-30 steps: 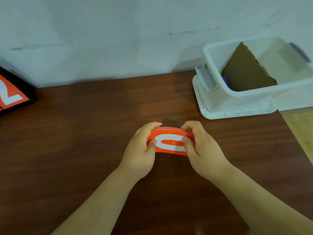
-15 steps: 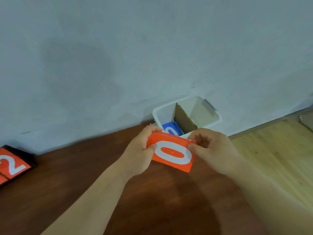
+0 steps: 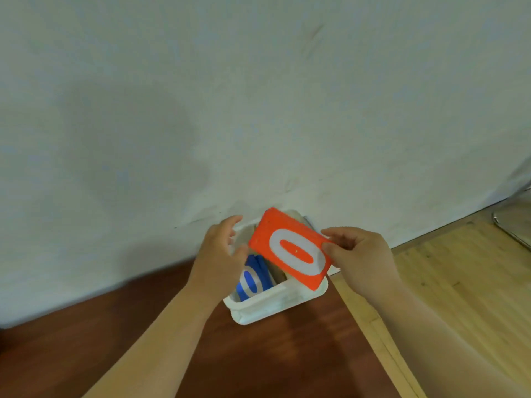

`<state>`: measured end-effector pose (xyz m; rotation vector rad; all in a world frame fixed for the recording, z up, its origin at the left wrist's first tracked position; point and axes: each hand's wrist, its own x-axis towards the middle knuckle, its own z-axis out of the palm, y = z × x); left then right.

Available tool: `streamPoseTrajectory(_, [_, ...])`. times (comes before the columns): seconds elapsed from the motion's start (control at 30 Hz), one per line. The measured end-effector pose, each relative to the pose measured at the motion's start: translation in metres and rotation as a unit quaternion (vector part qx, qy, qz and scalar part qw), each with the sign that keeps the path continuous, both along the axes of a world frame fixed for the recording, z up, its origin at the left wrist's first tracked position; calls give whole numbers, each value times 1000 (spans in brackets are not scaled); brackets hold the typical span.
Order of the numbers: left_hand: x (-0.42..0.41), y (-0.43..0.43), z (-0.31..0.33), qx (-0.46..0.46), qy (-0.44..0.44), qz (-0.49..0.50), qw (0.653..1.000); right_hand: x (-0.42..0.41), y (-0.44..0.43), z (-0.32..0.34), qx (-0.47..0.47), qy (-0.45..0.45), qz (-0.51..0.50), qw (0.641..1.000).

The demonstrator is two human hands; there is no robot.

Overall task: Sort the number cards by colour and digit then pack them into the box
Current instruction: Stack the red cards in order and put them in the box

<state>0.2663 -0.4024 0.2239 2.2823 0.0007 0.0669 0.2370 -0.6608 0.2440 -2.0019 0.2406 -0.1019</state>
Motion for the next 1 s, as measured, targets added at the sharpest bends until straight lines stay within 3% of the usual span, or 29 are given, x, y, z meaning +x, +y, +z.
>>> streamPoseTrajectory(0.13, [8, 14, -30, 134, 86, 103, 982, 28, -9, -13, -54, 2, -68, 996])
streamPoseTrajectory(0.3, [7, 17, -56, 103, 166, 129, 972, 47, 13, -51, -144, 41, -39, 988])
streamPoseTrajectory(0.67, [0, 21, -66, 48, 165, 129, 977, 75, 47, -80, -249, 120, -7, 961])
streamPoseTrajectory(0.93, [-1, 24, -75, 43, 162, 134, 977, 97, 58, -93, -371, 243, 108, 890])
streamPoseTrajectory(1.0, [0, 24, -75, 42, 159, 132, 977, 100, 58, -89, -407, 279, 150, 857])
